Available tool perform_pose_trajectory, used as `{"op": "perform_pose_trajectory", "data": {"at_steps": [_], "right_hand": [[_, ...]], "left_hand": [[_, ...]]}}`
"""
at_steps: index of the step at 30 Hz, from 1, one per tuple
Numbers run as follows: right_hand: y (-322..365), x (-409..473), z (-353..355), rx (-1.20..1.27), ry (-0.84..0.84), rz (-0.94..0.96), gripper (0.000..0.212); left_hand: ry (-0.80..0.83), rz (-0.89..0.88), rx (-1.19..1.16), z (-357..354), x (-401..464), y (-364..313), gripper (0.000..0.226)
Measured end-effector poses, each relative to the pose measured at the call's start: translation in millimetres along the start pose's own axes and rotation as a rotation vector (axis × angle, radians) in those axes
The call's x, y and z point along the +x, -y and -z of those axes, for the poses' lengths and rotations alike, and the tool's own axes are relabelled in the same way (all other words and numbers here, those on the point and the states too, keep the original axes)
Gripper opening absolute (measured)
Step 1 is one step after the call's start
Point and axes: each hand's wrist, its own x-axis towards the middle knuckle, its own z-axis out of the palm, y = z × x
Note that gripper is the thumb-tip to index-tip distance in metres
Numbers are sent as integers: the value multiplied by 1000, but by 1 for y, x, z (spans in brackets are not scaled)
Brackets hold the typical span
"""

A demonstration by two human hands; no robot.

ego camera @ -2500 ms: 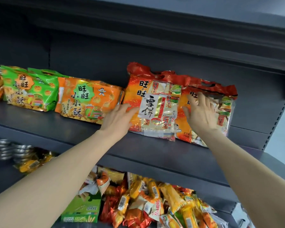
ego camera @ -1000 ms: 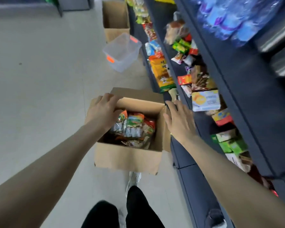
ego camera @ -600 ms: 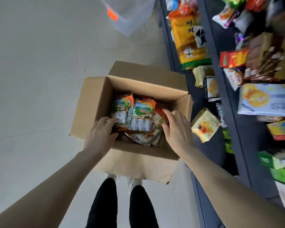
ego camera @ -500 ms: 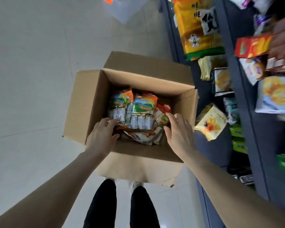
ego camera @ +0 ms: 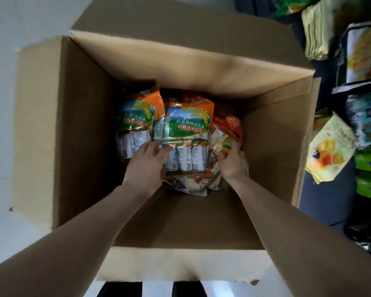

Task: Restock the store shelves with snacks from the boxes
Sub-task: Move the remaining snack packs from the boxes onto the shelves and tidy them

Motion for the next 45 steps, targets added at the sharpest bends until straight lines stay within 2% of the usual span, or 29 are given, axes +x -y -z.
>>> {"op": "perform_pose_trajectory", "data": {"at_steps": [6,10,13,15,19,23,26,30,33,36,38,42,45], "right_hand": [[-10,37,-36,109,37,-147,78],[-8,41,-47,381,21,-222,86],[-10,34,-49,639,-58,-163,98],[-10,22,-45,711,-109,-99,103],[14,-4,-18,563,-125,60,101],[49,-35,28,339,-195,314,90],[59,-61,69,211,-191,428,87],[55,-100,127,161,-133,505,88],[53,-125,157,133,-142,482,90],[66,-148,171,138,-102,465,91],[77,-158,174,131,-57,470,88],[87,-158,178,263,95,417,89],[84,-158,190,586,266,363,91]], "left_hand": [[-46,-28,95,-38,39,18,69],[-56,-63,119,-45,41,25,74],[-41,-67,134,-41,40,27,76],[-2,-39,114,-33,42,25,74],[102,9,28,-5,43,18,70],[117,19,-57,36,29,8,68],[114,32,-104,72,14,-3,67],[107,42,-174,123,-10,-20,61],[158,48,-270,154,-29,-39,63],[282,50,-451,175,-43,-62,73],[334,34,-476,183,-53,-75,74],[288,94,-472,174,-62,-62,64],[206,206,-571,164,-66,-41,64]]}}
